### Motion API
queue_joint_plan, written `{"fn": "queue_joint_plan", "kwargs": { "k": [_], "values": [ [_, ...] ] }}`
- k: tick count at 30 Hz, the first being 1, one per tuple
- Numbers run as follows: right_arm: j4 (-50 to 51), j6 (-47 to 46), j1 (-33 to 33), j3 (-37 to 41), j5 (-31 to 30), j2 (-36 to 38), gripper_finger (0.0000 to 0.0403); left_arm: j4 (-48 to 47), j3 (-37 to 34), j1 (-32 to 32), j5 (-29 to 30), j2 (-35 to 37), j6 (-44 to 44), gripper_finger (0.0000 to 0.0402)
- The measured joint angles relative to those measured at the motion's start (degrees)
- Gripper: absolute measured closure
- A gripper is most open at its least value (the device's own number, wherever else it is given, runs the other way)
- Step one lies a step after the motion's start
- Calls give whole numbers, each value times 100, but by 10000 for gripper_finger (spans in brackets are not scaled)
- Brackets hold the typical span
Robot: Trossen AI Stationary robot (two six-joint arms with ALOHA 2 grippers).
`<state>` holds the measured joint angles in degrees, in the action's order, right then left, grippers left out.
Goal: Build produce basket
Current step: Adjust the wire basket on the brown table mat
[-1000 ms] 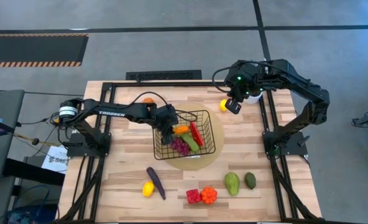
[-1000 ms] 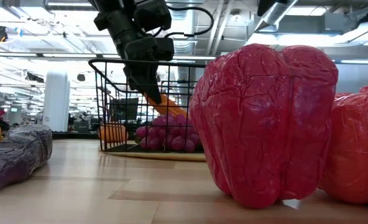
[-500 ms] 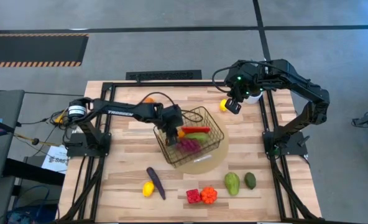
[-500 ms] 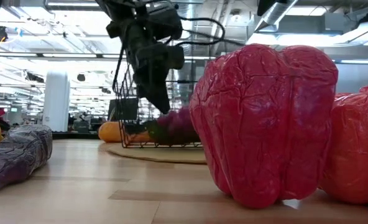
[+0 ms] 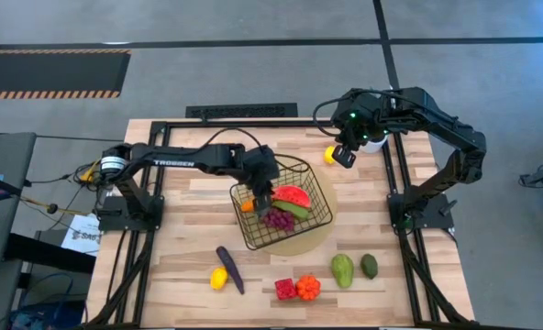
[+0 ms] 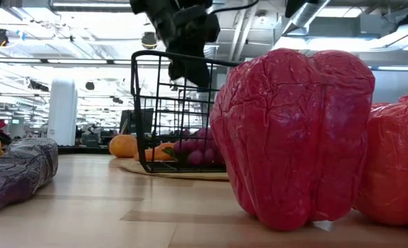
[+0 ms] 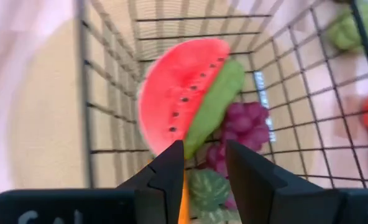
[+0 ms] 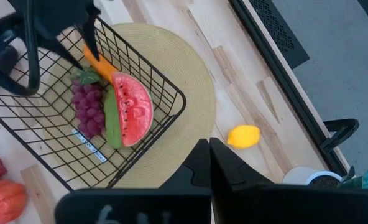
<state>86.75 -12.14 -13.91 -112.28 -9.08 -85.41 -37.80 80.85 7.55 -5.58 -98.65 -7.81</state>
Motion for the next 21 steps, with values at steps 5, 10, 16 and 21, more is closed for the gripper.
{"fn": "queue_joint_plan", "kwargs": {
  "k": [5, 10, 16, 21],
  "values": [
    [113, 0, 0, -1, 0, -10, 391, -1078, 628, -121, 782, 0, -192, 325],
    [129, 14, 0, 8, 2, -58, 386, -2207, 1127, -459, 1495, 5, -330, 363],
    [335, 15, -77, 14, 67, -274, 399, -3615, 1186, -1053, 2499, 68, -1290, 397],
    [334, 13, -144, 16, 212, -469, 381, -5171, 1165, -1608, 3201, 243, -2761, 401]
  ]
}}
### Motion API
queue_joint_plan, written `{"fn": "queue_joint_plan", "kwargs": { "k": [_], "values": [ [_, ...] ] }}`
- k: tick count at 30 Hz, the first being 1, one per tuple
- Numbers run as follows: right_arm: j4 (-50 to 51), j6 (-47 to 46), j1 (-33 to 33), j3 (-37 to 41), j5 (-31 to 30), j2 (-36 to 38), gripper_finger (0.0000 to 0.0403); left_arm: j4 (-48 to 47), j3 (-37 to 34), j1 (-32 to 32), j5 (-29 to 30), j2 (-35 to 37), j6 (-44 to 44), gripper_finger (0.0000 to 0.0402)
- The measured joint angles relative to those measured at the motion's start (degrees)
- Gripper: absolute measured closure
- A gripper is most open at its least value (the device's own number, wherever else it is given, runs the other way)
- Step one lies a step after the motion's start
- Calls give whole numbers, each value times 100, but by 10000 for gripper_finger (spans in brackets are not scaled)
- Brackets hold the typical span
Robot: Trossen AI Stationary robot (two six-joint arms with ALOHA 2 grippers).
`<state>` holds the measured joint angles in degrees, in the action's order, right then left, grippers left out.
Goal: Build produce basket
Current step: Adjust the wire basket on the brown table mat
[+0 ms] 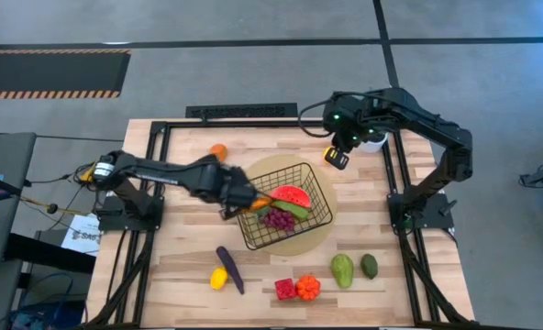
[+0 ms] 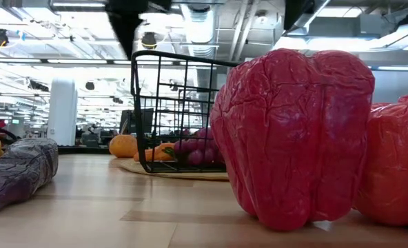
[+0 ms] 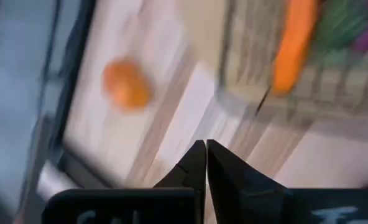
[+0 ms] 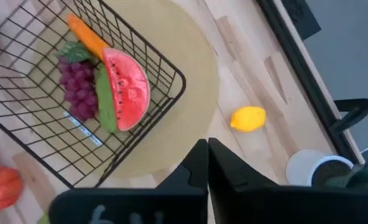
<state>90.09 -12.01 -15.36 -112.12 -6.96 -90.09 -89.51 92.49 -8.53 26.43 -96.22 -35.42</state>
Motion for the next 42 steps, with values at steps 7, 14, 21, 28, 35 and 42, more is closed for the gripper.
{"fn": "queue_joint_plan", "kwargs": {
  "k": [7, 14, 21, 28, 35, 42],
  "values": [
    [-1, -183, -61, 11, -31, -391, 321, 116, -920, -700, -10, 1188, -1620, 401],
    [-6, -353, 26, 3, 233, -902, 267, 347, -2309, -1333, -60, 2488, -3501, 401],
    [-7, -751, 320, 0, 289, -1443, 246, 697, -2999, -1665, -18, 2964, -3928, 401],
    [-4, -987, 413, 2, 241, -1943, 250, 716, -3058, -1666, -5, 2968, -3643, 401],
    [-13, -1032, 304, 346, 226, -2134, 245, 719, -3058, -1666, -13, 2968, -3466, 401],
    [-280, -1283, 90, 1525, 307, -1707, 245, 717, -3058, -1664, -13, 2965, -3335, 401]
  ]
}}
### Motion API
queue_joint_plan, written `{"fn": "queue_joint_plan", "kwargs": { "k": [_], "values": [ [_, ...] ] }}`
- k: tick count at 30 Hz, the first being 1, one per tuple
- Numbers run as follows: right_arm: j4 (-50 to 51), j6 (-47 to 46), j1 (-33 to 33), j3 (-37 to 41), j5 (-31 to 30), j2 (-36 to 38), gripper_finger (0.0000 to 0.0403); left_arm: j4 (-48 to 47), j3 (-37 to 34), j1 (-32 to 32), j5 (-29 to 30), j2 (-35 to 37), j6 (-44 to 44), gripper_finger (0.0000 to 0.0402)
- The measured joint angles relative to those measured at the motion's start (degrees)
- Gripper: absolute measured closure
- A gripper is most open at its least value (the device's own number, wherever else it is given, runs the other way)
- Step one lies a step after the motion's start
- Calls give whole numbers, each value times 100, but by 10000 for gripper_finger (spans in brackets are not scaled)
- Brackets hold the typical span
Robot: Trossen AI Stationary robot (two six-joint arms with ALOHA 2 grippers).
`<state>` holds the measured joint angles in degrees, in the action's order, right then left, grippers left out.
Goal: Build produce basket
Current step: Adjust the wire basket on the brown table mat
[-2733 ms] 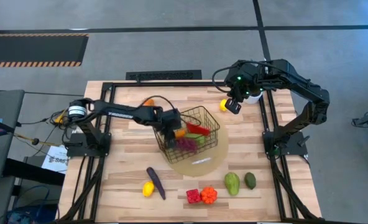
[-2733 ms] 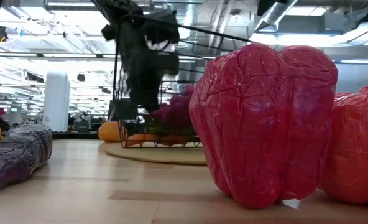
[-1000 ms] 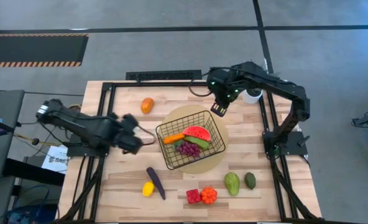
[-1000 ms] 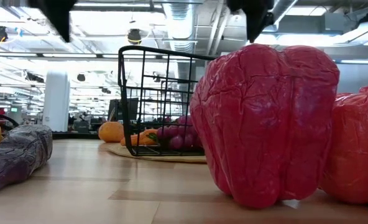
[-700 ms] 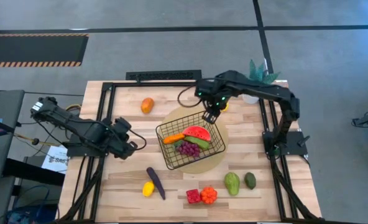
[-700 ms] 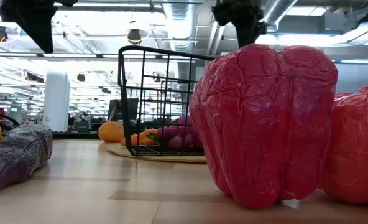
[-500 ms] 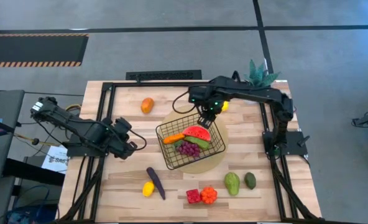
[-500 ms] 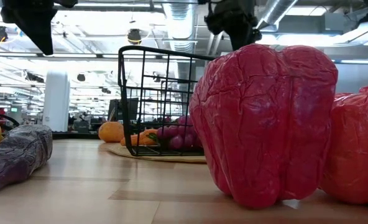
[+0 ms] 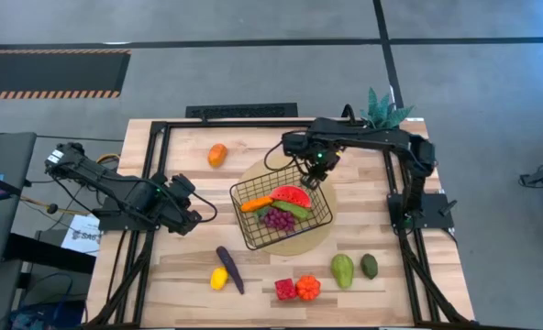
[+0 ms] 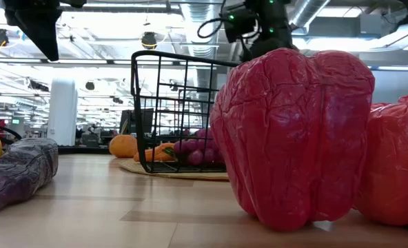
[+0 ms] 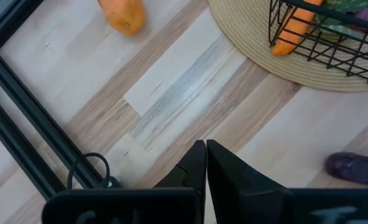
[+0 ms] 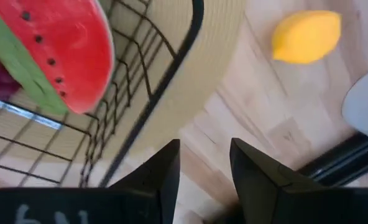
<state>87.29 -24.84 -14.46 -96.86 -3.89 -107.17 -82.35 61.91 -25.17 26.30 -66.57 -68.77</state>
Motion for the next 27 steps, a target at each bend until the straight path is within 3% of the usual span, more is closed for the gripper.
{"fn": "queue_joint_plan", "kwargs": {
  "k": [8, 19, 27],
  "values": [
    [-1208, -17, -4, 670, 576, 312, 250, 12, 0, 2, 17, 0, -181, 401],
    [-947, 261, -113, 672, 969, 636, 249, 107, 0, 2, 7, -2, -352, 401],
    [-1722, 237, -107, 667, 1176, 947, 249, 123, 0, 2, 4, -2, -408, 401]
  ]
}}
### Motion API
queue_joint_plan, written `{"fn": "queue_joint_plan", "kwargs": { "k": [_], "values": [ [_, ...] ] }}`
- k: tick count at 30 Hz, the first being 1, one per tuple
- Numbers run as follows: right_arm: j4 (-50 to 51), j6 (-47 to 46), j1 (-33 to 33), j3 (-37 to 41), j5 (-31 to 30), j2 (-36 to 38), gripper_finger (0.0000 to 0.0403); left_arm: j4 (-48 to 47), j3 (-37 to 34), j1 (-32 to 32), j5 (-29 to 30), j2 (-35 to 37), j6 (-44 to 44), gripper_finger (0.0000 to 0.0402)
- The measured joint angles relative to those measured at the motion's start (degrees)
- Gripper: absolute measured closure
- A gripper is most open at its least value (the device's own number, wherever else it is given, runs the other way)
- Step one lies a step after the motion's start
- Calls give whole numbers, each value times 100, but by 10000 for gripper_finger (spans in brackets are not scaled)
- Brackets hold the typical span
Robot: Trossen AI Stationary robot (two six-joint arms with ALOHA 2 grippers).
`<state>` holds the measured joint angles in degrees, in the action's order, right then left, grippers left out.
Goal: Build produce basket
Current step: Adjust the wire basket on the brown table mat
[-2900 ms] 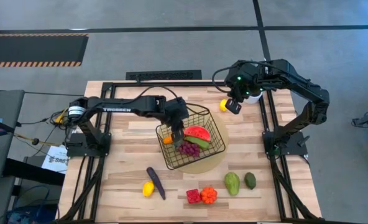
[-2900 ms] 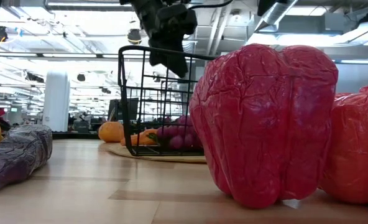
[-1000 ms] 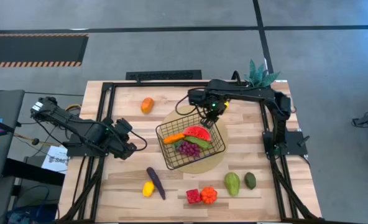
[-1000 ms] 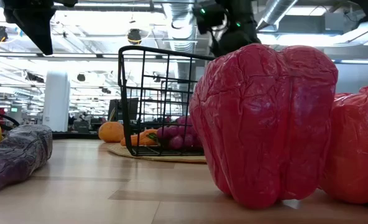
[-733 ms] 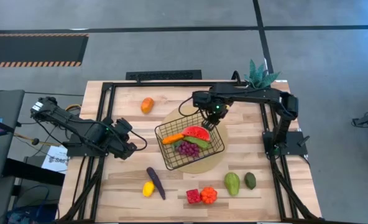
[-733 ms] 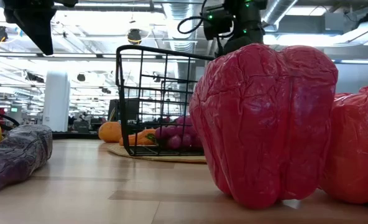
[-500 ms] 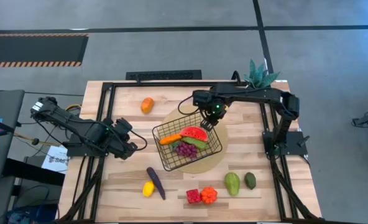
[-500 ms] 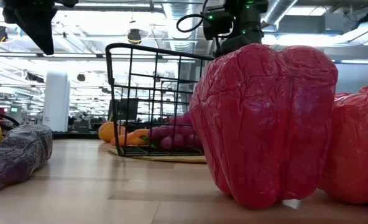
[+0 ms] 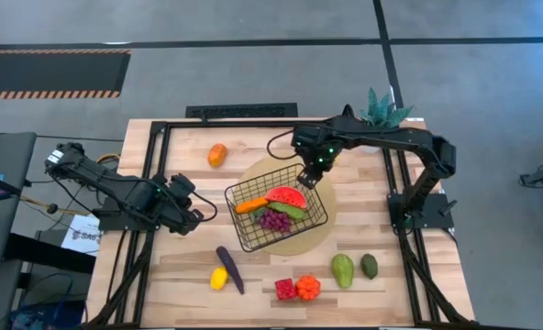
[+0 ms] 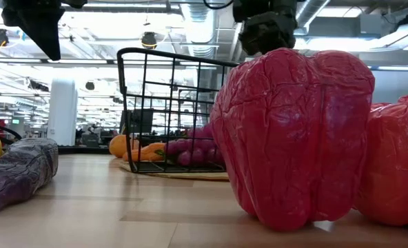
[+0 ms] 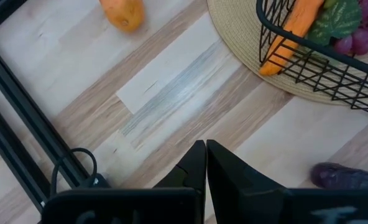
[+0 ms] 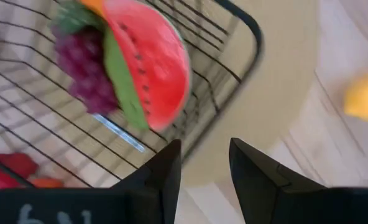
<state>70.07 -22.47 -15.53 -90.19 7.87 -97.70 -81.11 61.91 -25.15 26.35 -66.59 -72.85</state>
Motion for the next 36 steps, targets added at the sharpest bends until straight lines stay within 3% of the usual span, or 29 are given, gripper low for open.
{"fn": "queue_joint_plan", "kwargs": {
  "k": [12, 24, 36],
  "values": [
    [-266, 306, 0, -1, 128, -567, 249, 20, 0, 0, -2, 0, -73, 401],
    [5, 442, -303, 0, -130, -583, 259, 135, 0, 2, 88, -2, -34, 401],
    [22, 381, -45, -204, -95, -556, 255, 133, 0, 75, 131, -2, -27, 401]
  ]
}}
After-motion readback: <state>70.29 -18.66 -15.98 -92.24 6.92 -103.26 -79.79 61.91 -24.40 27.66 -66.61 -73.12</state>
